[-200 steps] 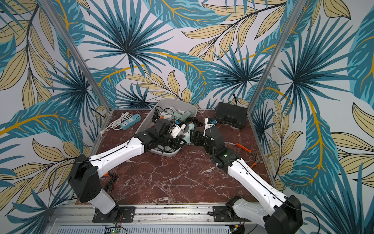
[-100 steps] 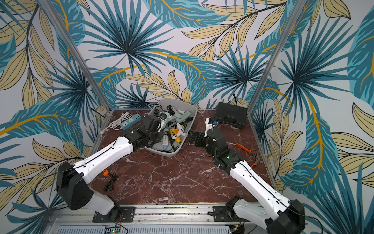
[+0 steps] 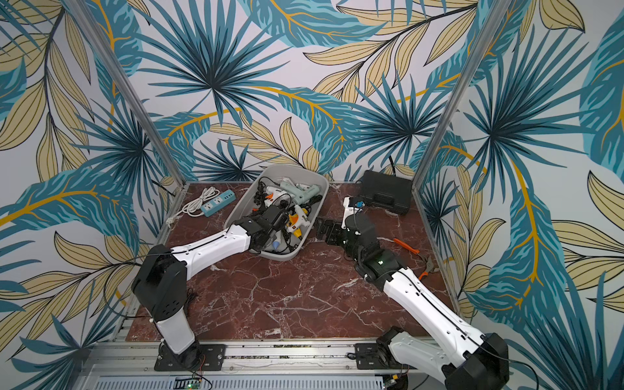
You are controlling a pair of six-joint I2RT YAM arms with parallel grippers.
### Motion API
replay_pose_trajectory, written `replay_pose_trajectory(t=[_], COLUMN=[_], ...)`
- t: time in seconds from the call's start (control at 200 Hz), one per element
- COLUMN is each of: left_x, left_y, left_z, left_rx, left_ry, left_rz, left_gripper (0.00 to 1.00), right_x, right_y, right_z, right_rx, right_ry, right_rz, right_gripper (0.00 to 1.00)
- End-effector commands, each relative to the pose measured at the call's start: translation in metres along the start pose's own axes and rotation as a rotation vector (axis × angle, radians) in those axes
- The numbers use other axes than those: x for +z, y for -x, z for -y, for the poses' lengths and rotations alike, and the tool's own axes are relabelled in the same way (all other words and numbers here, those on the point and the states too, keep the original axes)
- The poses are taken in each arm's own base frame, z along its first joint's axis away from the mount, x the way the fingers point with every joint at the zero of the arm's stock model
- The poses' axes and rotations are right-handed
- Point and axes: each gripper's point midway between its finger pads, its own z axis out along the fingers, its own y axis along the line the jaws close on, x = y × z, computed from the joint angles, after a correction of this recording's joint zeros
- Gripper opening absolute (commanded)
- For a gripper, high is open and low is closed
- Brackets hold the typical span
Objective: Put the hot melt glue gun into the storage box
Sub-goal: Place the hot melt adhesive gun in the storage box.
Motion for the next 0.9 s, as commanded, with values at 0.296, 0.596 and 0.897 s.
replay_pose_trajectory(t=[0.296,0.596,0.897], left_x=[0.008,-0.009,-0.056], left_y=[-0.012,-0.011,0.016], left_z=[0.03,0.046,0.059], left_rx=[0.14,0.133,-0.024], left_ry=[0.047,-0.038,-0.283], left_rz=[-0.082,-0.062,0.102], left_gripper=[0.12,0.46,0.57], right_x=[-0.006,-0.006,-0.004], right_y=[0.003,0.004,0.003], right_z=[0.004,0.005,0.005], right_rx=[0.0,-0.003,0.0], right_ry=[-0.021,-0.025,-0.028], right_rz=[0.016,0.022,0.019], right_gripper=[1.0,0.99,1.0])
